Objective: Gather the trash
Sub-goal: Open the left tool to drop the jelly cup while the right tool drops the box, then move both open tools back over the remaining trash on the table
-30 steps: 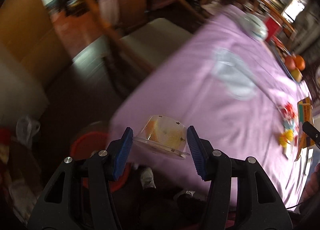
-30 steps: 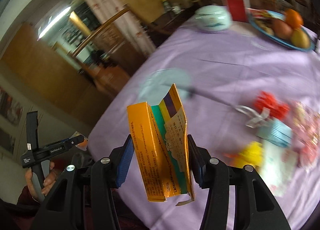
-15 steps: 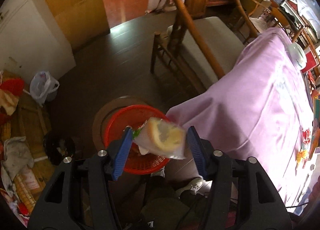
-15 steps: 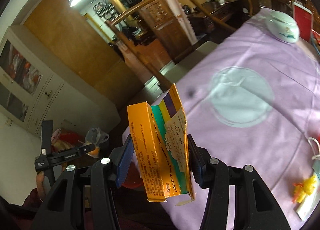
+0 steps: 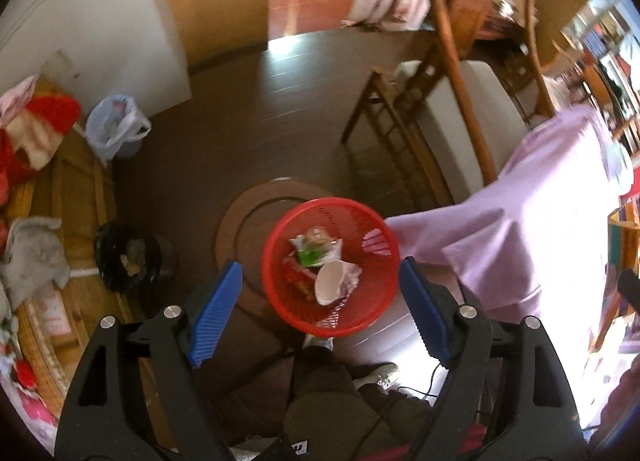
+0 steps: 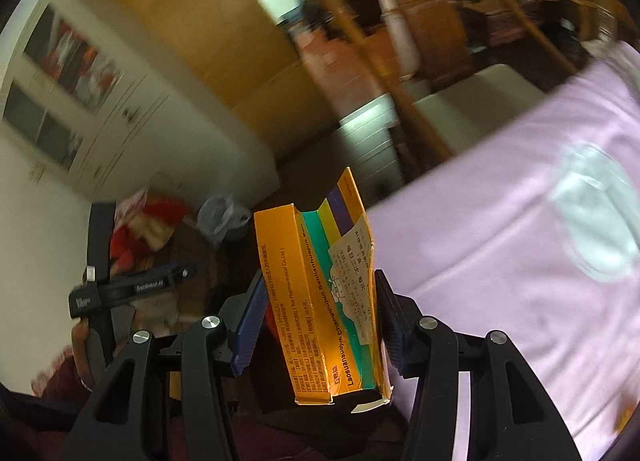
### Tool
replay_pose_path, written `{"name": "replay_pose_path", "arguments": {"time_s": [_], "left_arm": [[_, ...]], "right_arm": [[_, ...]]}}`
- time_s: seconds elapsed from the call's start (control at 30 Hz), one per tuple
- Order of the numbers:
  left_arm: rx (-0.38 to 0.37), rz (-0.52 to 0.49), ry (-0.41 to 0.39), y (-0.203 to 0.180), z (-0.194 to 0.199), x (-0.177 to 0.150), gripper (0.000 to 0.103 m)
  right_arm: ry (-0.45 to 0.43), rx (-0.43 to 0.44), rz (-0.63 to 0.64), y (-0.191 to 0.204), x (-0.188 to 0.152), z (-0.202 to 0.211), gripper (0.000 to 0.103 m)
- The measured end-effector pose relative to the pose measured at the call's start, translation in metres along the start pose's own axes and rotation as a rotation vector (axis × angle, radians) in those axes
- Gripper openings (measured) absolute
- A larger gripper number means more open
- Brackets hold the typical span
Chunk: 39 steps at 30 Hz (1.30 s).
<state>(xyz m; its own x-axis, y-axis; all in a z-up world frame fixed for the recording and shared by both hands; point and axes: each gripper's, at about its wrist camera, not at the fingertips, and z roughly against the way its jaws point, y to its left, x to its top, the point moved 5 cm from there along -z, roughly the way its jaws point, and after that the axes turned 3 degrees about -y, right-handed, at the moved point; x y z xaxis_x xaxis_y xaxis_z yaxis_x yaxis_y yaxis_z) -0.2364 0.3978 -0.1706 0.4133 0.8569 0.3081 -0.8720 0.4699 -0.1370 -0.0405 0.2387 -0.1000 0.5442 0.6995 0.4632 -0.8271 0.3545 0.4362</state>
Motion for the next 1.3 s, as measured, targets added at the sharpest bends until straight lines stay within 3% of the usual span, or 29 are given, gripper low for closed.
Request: {"name": "replay_pose_path", "arguments": {"time_s": [0.23,0.33,0.57,0.77,0.97,1.3], "left_arm": [[0.027,0.101,-0.004,0.046,0.006,-0.01,0.079],[0.037,0.127,-0.005,0.06,0.007,-0.012,0.079],[0.019,0.12,-0.005,0.058,0.004,-0.004,0.08],[-0.036,0.002,-0.002,0.009,-0.006,0.016,0.08],[-0.11,-0.196,-0.001,-0.077,-0.014,0.034,0.08],[-0.233,-0.529,-0.005,-0.22,-0.013,0.024,0.08]], "right_arm": [[0.075,0.084,0.156,0.07,0.015,-0.042,0.057],[0.065,0.118,0.165,0.087,0.025,-0.049,0.072],[0.022,0.084,0.119,0.068,0.035,-0.034,0.073],[-0.037,0.003,-0.002,0.017,0.027,-0.002,0.073],[-0.153,-0.099,-0.163,-0.046,0.006,0.052,0.073],[-0.357,-0.259,-0.429,-0.125,-0.062,0.144,0.074]]}}
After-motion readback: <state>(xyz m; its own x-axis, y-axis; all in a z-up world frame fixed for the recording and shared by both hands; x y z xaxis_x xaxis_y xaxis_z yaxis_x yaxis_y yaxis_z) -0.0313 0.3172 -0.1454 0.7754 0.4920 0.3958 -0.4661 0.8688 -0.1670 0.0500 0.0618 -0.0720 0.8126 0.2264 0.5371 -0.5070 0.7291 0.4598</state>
